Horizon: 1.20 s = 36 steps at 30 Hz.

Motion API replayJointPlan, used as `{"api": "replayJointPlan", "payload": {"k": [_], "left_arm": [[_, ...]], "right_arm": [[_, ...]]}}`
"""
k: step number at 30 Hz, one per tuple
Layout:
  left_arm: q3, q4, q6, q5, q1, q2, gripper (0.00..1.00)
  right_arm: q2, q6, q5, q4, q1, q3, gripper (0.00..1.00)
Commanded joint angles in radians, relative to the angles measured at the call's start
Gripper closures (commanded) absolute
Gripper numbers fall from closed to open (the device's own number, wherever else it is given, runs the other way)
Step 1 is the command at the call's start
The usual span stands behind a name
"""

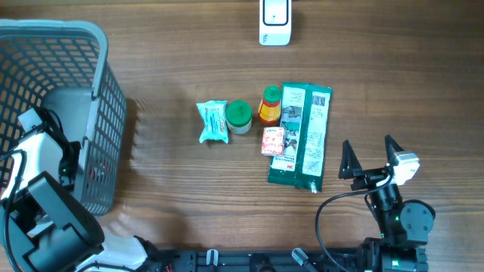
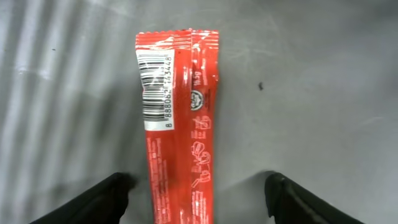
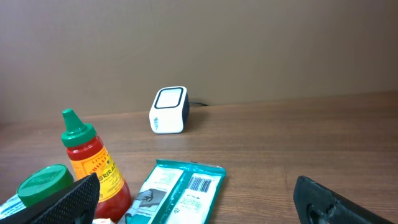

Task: Scan the item barcode
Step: 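Return the left gripper to the basket and grasp the red stick packet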

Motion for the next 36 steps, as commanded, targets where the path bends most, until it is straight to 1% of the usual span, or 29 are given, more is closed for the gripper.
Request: {"api": "replayJointPlan", "payload": {"k": [1,3,4,6,8,10,11,12,18,25,27,28,32,34,36], "left_arm": [[-0.125,-0.013,-0.014,0.232,-0.006,0.113,0.25],[-0.125,-0.014,-0.014,0.249,-0.007,0.113,0.34],[-0.125,-0.014,-0.014,0.249,-0.008,0.113,0.43],[-0.128,-0.014,-0.014,0.249,-0.008,0.113,0.53],[-0.129,-0.018,-0.014,0.249,-0.008,0.113,0.72],[-0.129,-0.018,-0.014,0.249,-0.008,0.113,0.82],[-0.129,-0.02,-0.014,0.249,-0.008,0.113,0.9],[-0.129,-0.028,-0.014,0.249,-0.008,0.113,0.96],[-0.129,-0.101,-0.014,0.279,-0.008,0.113,0.96],[-0.129,-0.24,-0.012,0.451,-0.019,0.113,0.96],[-0.127,-0.234,0.055,0.521,-0.029,0.105,0.96],[-0.127,-0.228,0.066,0.55,-0.029,0.096,0.96],[-0.104,-0.196,0.084,0.567,-0.029,-0.006,0.96],[-0.074,-0.192,0.084,0.566,-0.029,-0.094,0.96],[-0.05,-0.155,0.087,0.565,-0.029,-0.194,0.96]], "right_arm": [[-0.004,0.002,0.007,0.002,-0.002,-0.001,0.0],[-0.004,0.002,0.007,0.002,-0.002,-0.001,0.0],[-0.004,0.002,0.007,0.002,-0.002,-0.001,0.0],[-0.004,0.002,0.007,0.002,-0.002,-0.001,0.0],[-0.004,0.002,0.007,0.002,-0.002,-0.001,0.0],[-0.004,0.002,0.006,0.002,-0.002,-0.001,0.0],[-0.004,0.002,0.007,0.002,-0.002,-0.001,0.0],[-0.004,0.002,0.007,0.002,-0.002,-0.001,0.0],[-0.004,0.002,0.007,0.002,-0.002,-0.001,0.0],[-0.004,0.002,0.007,0.002,-0.002,-0.001,0.0],[-0.004,0.002,0.006,0.002,-0.002,-0.001,0.0],[-0.004,0.002,0.007,0.002,-0.002,-0.001,0.0],[-0.004,0.002,0.007,0.002,-0.002,-0.001,0.0],[-0.004,0.002,0.006,0.002,-0.002,-0.001,0.0],[-0.004,0.002,0.006,0.002,-0.002,-0.001,0.0]]}}
